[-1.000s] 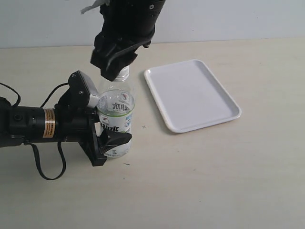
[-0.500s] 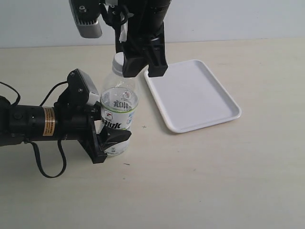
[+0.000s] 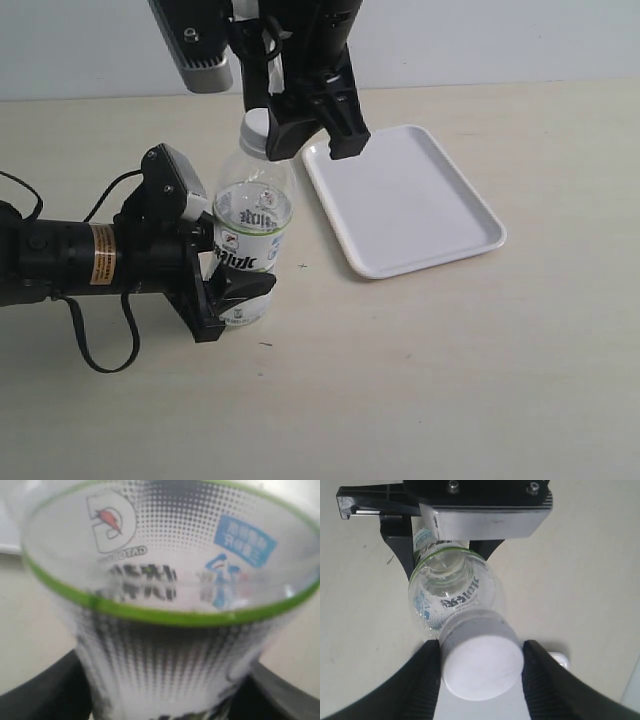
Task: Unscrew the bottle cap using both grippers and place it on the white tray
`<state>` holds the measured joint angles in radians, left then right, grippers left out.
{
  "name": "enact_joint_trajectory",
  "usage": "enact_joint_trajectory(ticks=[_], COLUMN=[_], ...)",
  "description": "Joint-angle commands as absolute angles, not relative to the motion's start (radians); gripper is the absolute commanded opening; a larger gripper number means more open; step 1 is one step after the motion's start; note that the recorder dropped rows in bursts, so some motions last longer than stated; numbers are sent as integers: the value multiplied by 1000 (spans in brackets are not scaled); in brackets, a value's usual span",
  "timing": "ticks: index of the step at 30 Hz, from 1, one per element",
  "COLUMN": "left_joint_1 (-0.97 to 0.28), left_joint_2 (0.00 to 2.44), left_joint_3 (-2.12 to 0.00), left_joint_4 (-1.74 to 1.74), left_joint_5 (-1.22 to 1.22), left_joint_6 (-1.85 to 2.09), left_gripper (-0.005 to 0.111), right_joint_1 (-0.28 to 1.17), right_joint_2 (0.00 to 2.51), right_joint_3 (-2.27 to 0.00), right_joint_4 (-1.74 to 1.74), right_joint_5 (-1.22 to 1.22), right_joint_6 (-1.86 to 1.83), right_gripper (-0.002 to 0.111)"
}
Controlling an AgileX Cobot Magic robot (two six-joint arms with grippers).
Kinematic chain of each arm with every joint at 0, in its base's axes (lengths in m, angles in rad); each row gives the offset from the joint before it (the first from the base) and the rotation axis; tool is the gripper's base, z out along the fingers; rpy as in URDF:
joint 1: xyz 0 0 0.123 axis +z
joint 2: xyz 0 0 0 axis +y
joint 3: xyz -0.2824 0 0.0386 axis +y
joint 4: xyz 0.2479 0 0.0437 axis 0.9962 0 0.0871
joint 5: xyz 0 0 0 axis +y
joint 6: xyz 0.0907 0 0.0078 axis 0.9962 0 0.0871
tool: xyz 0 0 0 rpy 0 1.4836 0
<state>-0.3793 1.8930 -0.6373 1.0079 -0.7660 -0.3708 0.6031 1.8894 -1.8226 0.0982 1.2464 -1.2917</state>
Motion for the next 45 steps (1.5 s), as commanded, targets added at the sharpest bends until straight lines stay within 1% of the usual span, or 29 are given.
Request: enact_joint_trajectory(ticks=[1,12,21,23,24,28,31,36,45], left_joint_1=[-380,-380,-380,-380,-380,-380,-380,-380,-380], left_joint_2=[1879,1879,1879,1879,1879,1879,1879,1879,1879], left_joint_3=[-642,-642,-642,-642,-642,-642,-642,-642,-642], left_joint_4=[1021,1021,1029,1029,1029,1029,1027,1027,1026], left_joint_5=[-813,-813,-813,-813,-813,-813,-813,-813,-815], left_joint_6=[-372,-372,-372,-372,-372,-372,-370,-367,-363], left_gripper=[0,0,0,0,0,0,0,0,0], right_joint_1=[604,604,604,604,604,604,604,604,604], right_joint_2=[1852,1851,1864,1864,1864,1864,1864,1864,1864], right_joint_3=[-1821,-1821,-1821,-1821,-1821,-1821,-1821,-1821,-1821], right_joint_4=[71,155,159,167,172,181,184,186,254], right_joint_5=[1221,1221,1221,1221,1221,1221,1221,1221,1221], right_joint_6=[-1306,-1297,-1251,-1251,-1251,-1251,-1251,-1251,-1251], right_gripper=[0,0,1,4,8,28,39,45,46])
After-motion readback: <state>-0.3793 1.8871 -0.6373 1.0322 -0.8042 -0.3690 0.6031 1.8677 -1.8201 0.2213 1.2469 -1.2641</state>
